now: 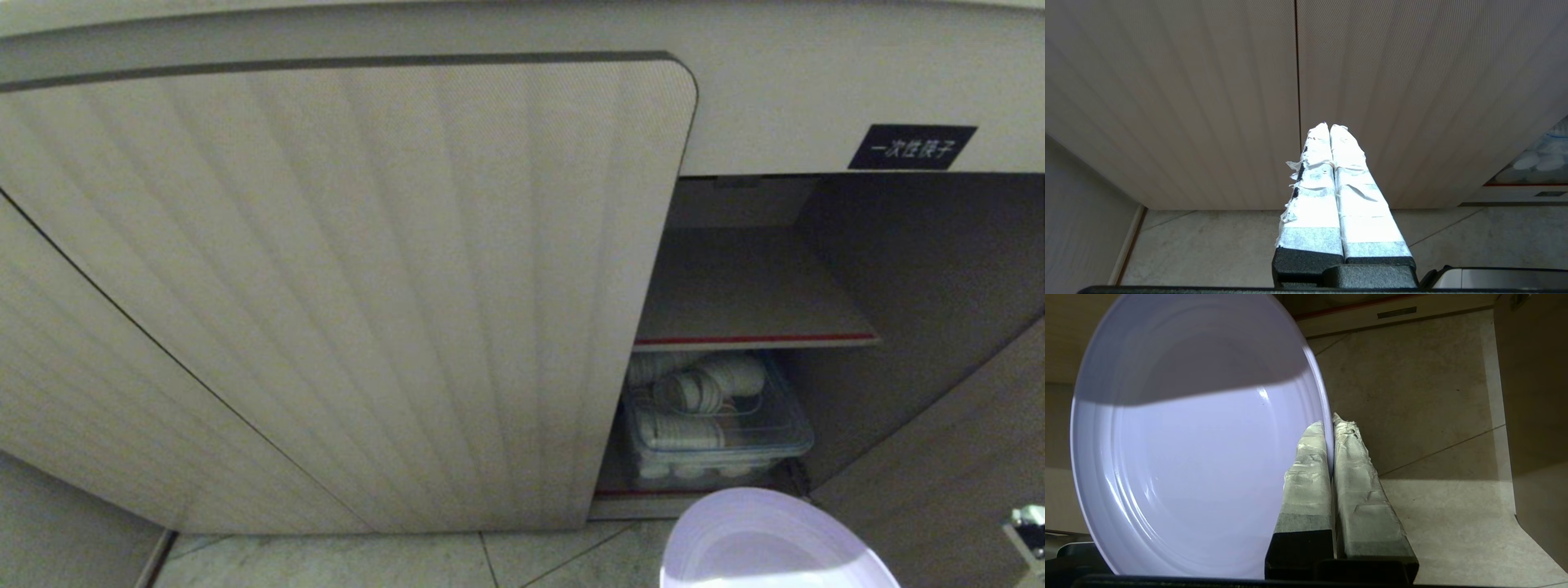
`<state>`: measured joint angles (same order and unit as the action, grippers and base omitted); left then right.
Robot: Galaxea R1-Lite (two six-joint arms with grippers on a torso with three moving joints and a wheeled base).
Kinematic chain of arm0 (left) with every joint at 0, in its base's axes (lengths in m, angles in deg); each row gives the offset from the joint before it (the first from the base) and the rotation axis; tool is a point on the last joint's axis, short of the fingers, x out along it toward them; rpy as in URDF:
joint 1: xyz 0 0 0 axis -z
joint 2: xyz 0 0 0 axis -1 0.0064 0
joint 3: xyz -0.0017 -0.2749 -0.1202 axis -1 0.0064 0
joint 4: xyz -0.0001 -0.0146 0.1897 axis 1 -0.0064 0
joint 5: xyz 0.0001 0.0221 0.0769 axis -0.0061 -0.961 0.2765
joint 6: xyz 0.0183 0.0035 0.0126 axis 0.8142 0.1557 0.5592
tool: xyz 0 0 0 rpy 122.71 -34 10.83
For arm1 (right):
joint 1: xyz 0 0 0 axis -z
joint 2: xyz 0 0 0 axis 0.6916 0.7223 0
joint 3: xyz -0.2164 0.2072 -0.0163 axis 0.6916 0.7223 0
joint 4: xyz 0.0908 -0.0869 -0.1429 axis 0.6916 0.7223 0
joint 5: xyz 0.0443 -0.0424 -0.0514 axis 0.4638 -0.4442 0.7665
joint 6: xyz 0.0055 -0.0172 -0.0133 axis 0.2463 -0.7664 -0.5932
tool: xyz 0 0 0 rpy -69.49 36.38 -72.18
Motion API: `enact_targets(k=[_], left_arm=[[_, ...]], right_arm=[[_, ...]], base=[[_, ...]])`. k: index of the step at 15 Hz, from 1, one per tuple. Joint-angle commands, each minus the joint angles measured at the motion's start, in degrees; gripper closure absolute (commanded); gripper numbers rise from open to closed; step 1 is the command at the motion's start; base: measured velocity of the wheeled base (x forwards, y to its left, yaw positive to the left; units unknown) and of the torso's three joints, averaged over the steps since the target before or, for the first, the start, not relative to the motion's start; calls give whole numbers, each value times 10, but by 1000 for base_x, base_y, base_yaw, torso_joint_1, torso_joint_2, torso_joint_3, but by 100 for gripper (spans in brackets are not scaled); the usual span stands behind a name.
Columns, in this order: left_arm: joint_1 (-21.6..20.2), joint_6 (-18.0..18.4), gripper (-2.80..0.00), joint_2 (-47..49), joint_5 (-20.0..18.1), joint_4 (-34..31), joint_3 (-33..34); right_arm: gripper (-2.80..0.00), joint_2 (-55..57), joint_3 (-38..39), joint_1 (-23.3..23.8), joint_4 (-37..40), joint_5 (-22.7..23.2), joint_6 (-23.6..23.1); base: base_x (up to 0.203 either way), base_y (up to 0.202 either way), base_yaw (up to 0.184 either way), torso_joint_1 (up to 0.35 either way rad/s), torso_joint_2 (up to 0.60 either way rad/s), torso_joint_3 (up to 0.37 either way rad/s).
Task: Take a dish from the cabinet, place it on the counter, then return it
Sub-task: Place it on the table
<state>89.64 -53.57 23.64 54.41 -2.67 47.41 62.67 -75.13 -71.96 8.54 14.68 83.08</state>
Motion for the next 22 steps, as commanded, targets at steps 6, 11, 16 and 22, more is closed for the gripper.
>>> enact_targets(k=[6, 11, 16, 22], left_arm=[[0, 0, 0, 0, 0, 0, 0], [0, 0, 0, 0, 0, 0, 0], [0, 0, 0, 0, 0, 0, 0], [0, 0, 0, 0, 0, 0, 0]], right_arm=[[0, 5, 0, -3, -2, -1, 2], [0, 6, 0, -8, -3, -1, 2], [0, 8, 0, -9, -3, -2, 2], [0, 9, 0, -9, -3, -4, 2]], base=[[0, 0, 0, 0, 0, 0], [-132, 0, 1, 2, 1, 1], [-159, 0, 1, 1, 3, 3], [0, 0, 0, 0, 0, 0]])
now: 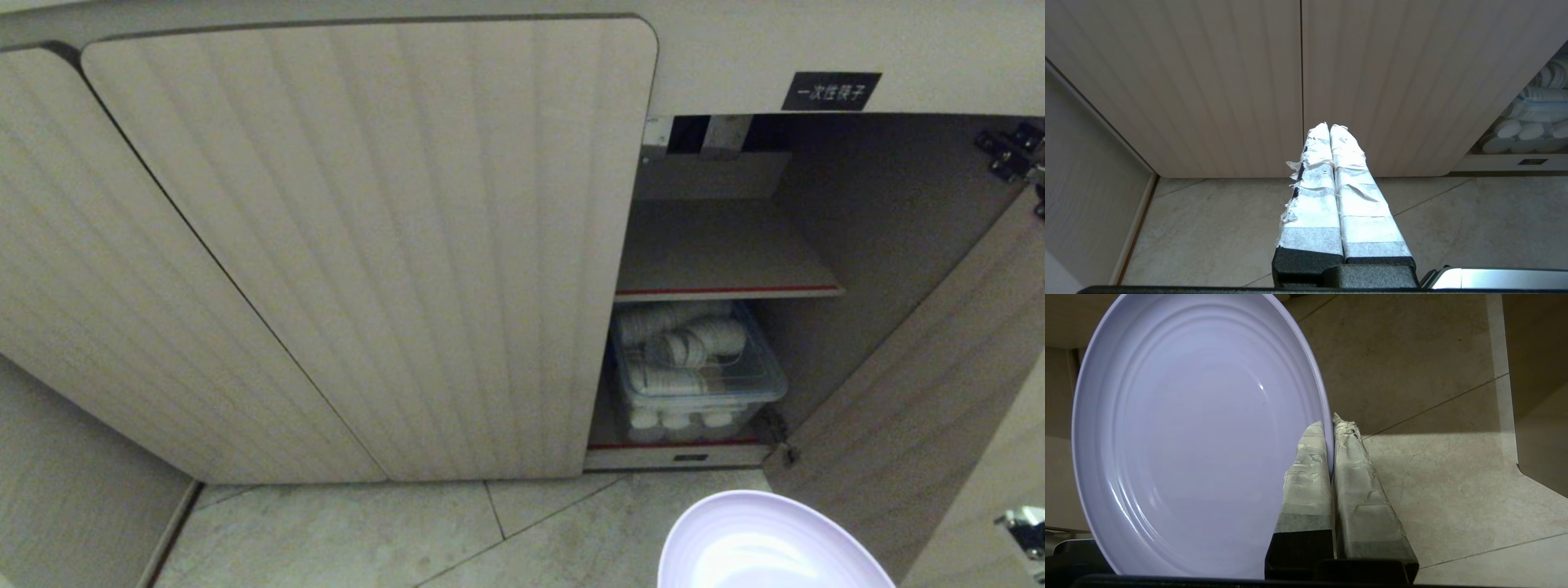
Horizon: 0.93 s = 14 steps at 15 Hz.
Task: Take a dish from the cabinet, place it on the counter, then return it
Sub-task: Place it on the table
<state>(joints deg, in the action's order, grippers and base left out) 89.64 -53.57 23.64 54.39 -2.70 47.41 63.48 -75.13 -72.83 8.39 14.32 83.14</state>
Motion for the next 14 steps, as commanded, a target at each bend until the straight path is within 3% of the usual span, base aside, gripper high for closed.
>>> enact_targets(k=[1, 14], left_arm=[[0, 0, 0, 0, 0, 0, 0], [0, 0, 0, 0, 0, 0, 0]], right_arm=[[0, 2, 0, 1, -1, -1, 2], [0, 3, 0, 0, -3, -1, 7]], base=[[0, 0, 0, 0, 0, 0], [0, 0, 0, 0, 0, 0]])
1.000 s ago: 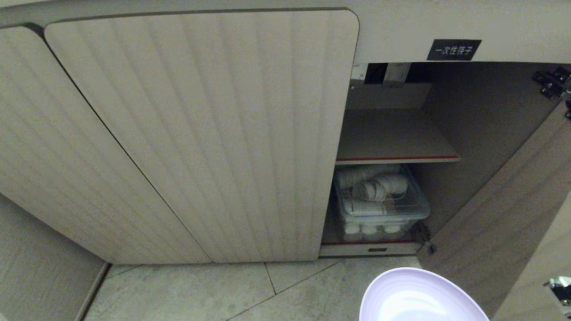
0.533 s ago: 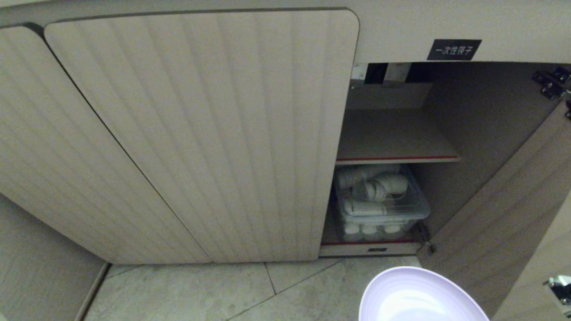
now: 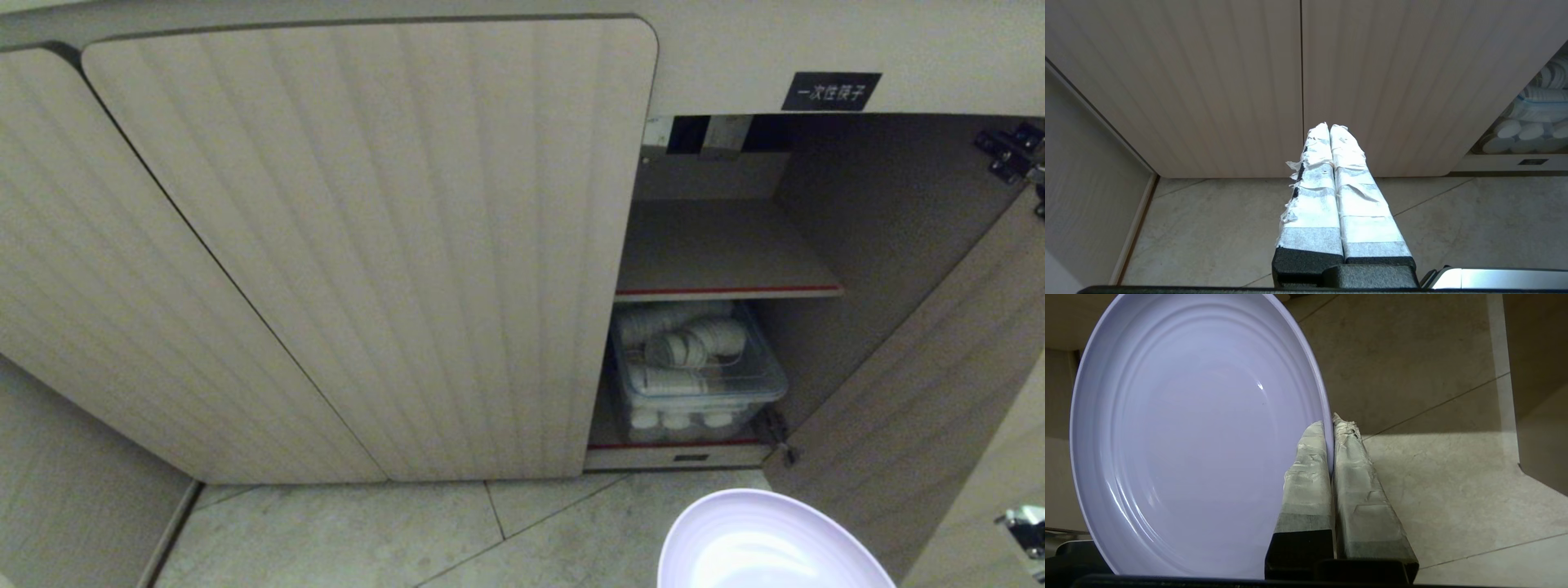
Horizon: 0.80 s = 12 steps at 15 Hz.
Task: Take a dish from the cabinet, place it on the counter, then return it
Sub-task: Place it on the table
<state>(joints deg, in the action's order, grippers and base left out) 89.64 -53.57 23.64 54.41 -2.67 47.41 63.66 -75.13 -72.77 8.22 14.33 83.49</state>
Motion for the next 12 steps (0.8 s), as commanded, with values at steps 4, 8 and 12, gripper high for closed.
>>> enact_targets(k=[4, 8, 12], left_arm=[[0, 0, 0, 0, 0, 0, 0], [0, 0, 0, 0, 0, 0, 0], [0, 0, 0, 0, 0, 0, 0]], right_arm=[[0, 2, 0, -4, -4, -1, 13], [0, 2, 0, -5, -2, -1, 13], [0, 4, 0, -4, -5, -2, 13]], base=[[0, 0, 0, 0, 0, 0], [0, 0, 0, 0, 0, 0], [0, 0, 0, 0, 0, 0]])
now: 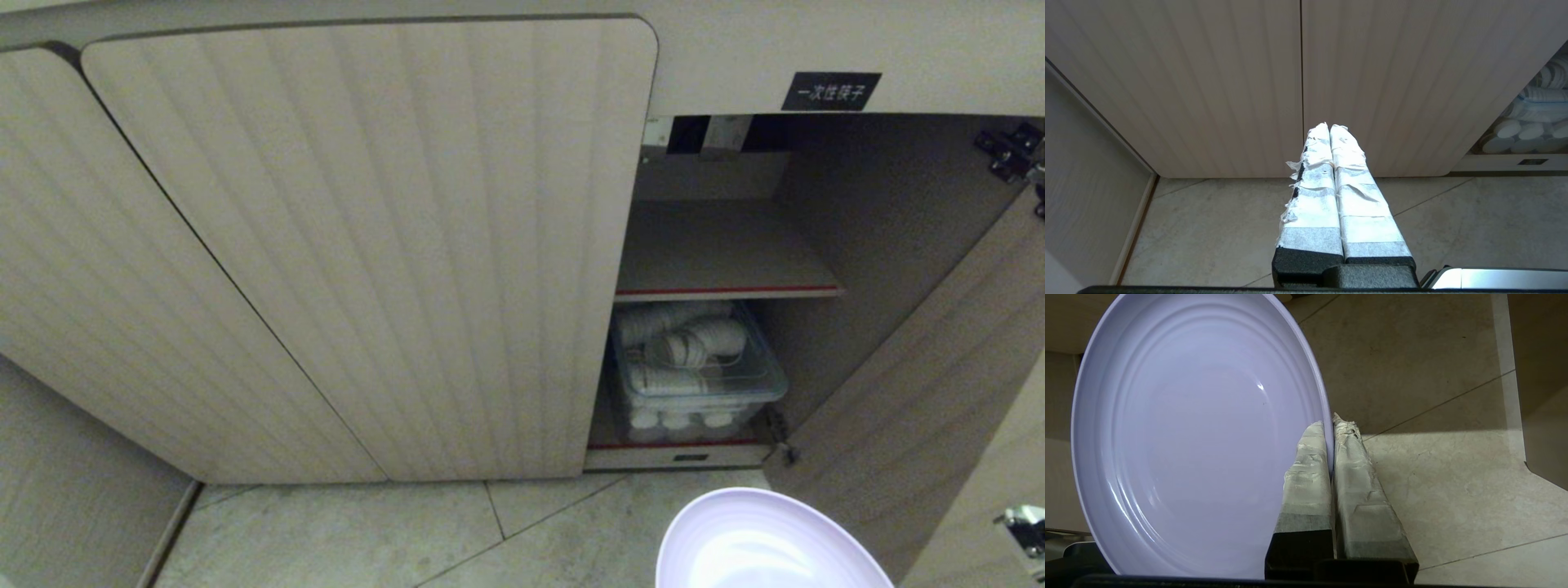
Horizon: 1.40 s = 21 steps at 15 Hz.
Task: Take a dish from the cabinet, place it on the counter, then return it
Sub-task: Place it on the table
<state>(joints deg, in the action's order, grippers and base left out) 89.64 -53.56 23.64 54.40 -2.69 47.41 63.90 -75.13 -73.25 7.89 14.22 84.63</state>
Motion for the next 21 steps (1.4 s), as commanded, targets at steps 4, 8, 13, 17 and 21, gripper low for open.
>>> enact_targets(k=[4, 8, 13, 17, 21], left_arm=[[0, 0, 0, 0, 0, 0, 0], [0, 0, 0, 0, 0, 0, 0], [0, 0, 0, 0, 0, 0, 0], [0, 0, 0, 0, 0, 0, 0], [0, 0, 0, 0, 0, 0, 0]], right_arm=[[0, 2, 0, 0, -3, -1, 1], [0, 6, 0, 1, -6, -2, 1], [0, 16, 0, 1, -27, -2, 0], [0, 22, -2, 1, -27, -2, 2], [0, 30, -7, 1, -24, -3, 4]], base=[[0, 0, 0, 31, -109, -88], [0, 0, 0, 98, -344, -283], [0, 0, 0, 181, -490, -288], [0, 0, 0, 198, -472, -284], [0, 0, 0, 210, -498, -280]])
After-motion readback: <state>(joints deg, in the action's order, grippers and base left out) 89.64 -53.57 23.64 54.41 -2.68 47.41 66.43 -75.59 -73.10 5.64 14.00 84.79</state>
